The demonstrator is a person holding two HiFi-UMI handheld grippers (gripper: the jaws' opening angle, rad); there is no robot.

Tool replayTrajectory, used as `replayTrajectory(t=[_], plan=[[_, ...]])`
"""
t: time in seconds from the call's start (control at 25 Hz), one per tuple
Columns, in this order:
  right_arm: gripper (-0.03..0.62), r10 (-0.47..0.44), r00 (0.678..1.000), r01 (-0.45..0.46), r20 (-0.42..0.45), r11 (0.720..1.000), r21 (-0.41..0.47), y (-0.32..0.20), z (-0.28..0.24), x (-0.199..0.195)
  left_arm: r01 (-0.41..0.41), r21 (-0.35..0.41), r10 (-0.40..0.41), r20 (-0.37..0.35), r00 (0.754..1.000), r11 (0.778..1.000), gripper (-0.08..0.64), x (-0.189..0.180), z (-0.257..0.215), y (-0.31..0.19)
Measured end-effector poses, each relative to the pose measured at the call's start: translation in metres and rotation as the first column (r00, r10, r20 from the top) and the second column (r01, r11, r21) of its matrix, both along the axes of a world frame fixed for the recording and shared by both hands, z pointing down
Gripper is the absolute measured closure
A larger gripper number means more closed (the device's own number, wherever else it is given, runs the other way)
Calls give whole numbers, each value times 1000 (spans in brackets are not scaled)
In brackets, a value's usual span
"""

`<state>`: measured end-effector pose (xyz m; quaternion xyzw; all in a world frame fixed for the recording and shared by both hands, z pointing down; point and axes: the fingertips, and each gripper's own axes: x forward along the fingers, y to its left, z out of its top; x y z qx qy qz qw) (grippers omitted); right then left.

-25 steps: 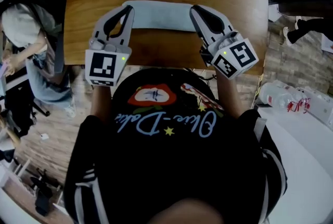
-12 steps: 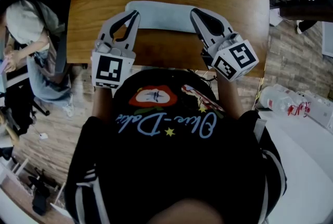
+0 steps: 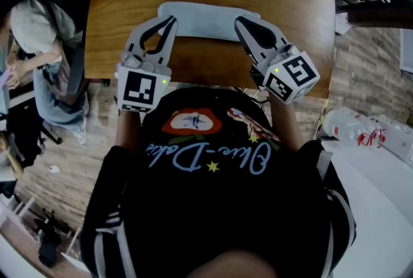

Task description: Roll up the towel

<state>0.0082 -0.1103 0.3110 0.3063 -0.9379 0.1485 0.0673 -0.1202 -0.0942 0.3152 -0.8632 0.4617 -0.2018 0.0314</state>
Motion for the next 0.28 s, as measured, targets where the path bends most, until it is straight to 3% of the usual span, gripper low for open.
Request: replayTrajectory(t=[0.28], plan=[[586,4,1000,-4,-10,1000,-5,3,-2,-1,20,-6,-20,-15,1000,1000,548,-3,0,3]])
